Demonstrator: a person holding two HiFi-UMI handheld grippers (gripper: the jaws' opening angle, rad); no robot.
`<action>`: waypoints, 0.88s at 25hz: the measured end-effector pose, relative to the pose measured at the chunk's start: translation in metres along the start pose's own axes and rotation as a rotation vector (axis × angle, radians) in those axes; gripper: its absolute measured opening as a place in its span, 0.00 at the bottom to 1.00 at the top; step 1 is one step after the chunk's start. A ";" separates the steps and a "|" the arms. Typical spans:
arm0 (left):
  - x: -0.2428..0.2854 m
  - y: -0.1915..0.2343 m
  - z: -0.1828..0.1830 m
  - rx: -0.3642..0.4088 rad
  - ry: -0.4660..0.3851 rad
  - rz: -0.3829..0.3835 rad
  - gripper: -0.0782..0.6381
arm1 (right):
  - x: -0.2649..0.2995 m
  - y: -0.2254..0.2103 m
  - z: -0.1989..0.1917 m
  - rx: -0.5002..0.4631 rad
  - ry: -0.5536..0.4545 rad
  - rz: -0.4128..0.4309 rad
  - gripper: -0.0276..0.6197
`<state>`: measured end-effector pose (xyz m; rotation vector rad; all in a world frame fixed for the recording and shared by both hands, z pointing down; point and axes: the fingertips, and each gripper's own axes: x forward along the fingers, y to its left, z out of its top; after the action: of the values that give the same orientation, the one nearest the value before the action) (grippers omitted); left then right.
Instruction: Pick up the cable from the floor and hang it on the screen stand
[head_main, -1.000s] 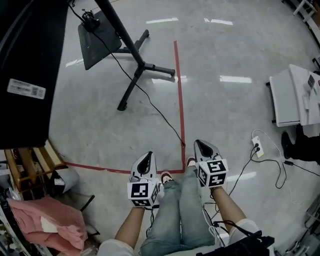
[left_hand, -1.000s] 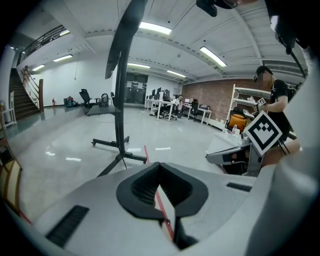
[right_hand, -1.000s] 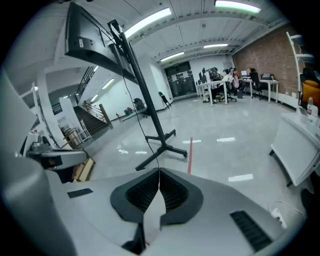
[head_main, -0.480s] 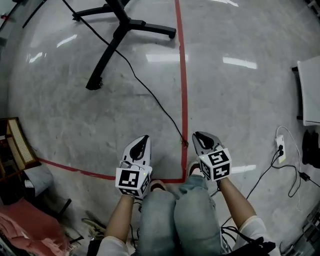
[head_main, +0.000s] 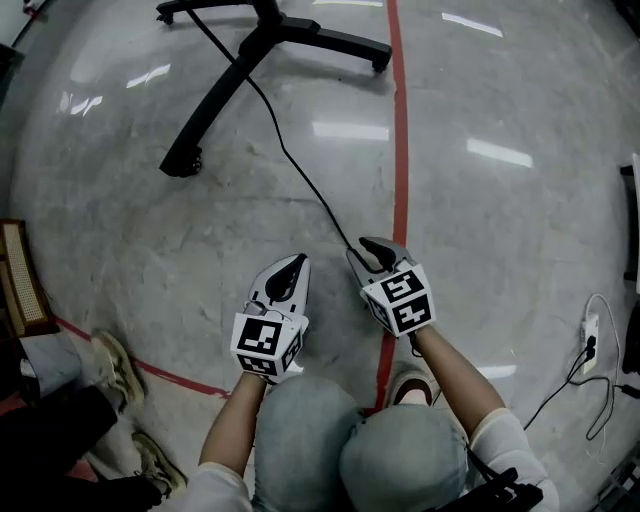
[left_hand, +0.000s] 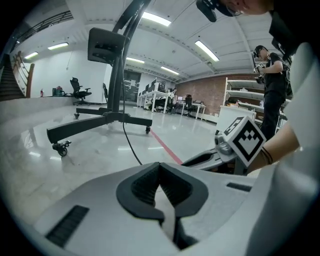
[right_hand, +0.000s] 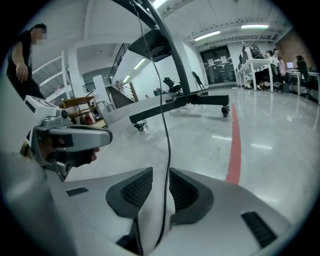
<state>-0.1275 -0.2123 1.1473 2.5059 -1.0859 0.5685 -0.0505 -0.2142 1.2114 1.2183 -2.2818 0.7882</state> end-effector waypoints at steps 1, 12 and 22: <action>0.001 0.004 0.000 -0.011 -0.001 -0.001 0.11 | 0.012 0.001 0.005 -0.016 0.005 0.006 0.19; 0.021 0.040 0.000 -0.071 -0.008 0.054 0.11 | 0.106 -0.026 0.032 -0.117 0.150 -0.036 0.19; 0.022 0.044 -0.007 -0.095 0.002 0.062 0.11 | 0.113 -0.027 0.016 -0.167 0.234 -0.069 0.15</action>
<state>-0.1482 -0.2505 1.1712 2.3978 -1.1653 0.5238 -0.0885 -0.3052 1.2756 1.0642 -2.0599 0.6622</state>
